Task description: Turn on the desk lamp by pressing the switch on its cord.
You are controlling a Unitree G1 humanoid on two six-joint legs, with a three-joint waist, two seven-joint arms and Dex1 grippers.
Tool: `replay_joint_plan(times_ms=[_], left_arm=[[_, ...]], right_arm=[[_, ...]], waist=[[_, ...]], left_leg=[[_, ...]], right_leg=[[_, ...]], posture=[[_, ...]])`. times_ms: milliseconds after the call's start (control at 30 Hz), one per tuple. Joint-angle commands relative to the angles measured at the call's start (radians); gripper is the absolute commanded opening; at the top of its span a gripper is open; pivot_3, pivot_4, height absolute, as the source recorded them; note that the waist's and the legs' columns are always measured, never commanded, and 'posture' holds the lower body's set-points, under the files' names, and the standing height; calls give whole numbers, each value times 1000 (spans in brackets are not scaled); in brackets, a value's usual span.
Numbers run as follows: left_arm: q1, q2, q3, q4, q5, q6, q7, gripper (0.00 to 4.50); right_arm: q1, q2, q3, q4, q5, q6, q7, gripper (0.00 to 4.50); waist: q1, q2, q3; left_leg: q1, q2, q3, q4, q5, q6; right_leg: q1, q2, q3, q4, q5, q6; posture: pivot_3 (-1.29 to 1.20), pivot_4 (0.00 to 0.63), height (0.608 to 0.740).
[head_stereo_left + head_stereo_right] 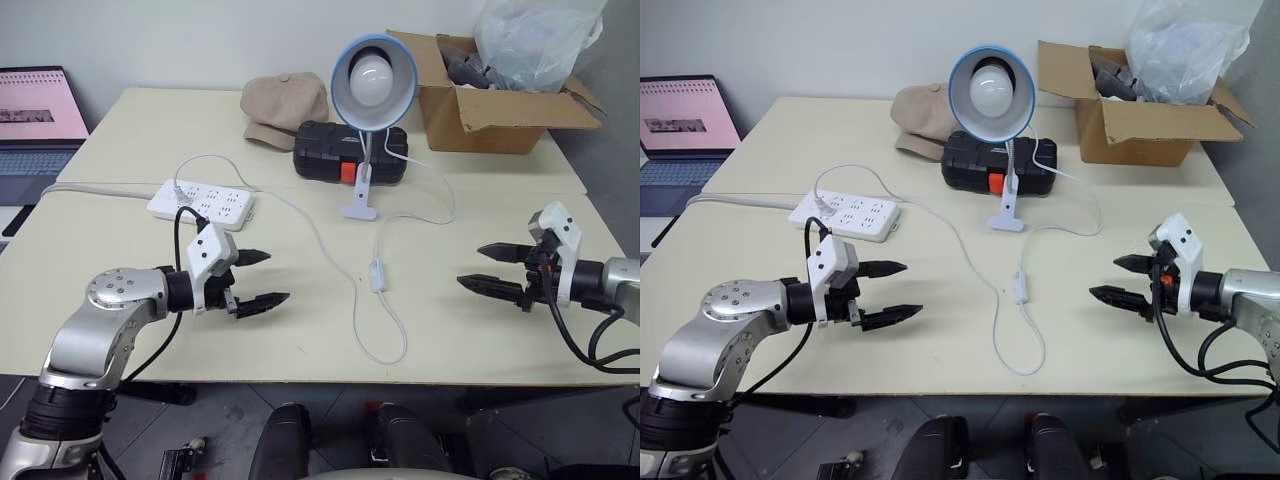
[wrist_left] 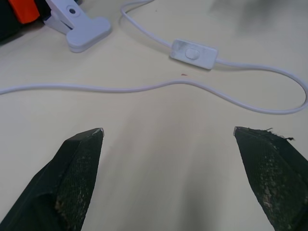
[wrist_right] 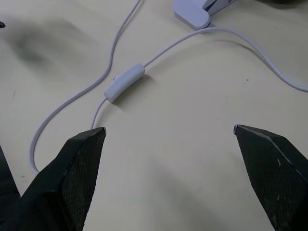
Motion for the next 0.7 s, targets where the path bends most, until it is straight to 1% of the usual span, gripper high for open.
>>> replay_joint_plan(times_ms=[33, 167, 267, 433, 500, 600, 700], left_arm=[[-25, 0, 31, -4, -26, -2, -2, 4500], [-39, 7, 9, 0, -5, -7, 5, 4500], [-53, -7, 2, 20, 11, -38, 11, 4500], [-64, -18, -9, 35, 24, -61, 7, 4500], [-63, -21, -9, 32, 17, -69, -8, 4500], [-86, -46, 38, 26, -95, -5, -34, 4500], [-77, -39, 17, 33, -56, -63, -53, 4500]], right_arm=[[-8, -6, -45, -25, 8, -15, -11, 4478], [5, -26, -27, -26, -20, -29, -12, 4478], [-19, -14, -28, -2, -38, -39, -42, 4478], [-35, -18, -6, 8, -58, -38, -50, 4478], [-42, -12, -2, 10, -61, -34, -58, 4478], [-45, -12, 20, 3, -79, -74, -38, 4478], [-72, -5, 37, -8, -58, -34, -42, 4478]], waist=[[0, 0, 0], [0, 0, 0], [0, 0, 0], [0, 0, 0], [0, 0, 0], [0, 0, 0], [0, 0, 0]], left_leg=[[0, 0, 0, 0, 0, 0], [0, 0, 0, 0, 0, 0], [0, 0, 0, 0, 0, 0], [0, 0, 0, 0, 0, 0], [0, 0, 0, 0, 0, 0], [0, 0, 0, 0, 0, 0], [0, 0, 0, 0, 0, 0]], right_leg=[[0, 0, 0, 0, 0, 0], [0, 0, 0, 0, 0, 0], [0, 0, 0, 0, 0, 0], [0, 0, 0, 0, 0, 0], [0, 0, 0, 0, 0, 0], [0, 0, 0, 0, 0, 0], [0, 0, 0, 0, 0, 0]], posture=[[0, 150, 740], [0, 150, 740], [0, 150, 740], [0, 150, 740], [0, 150, 740], [0, 150, 740], [0, 150, 740]])
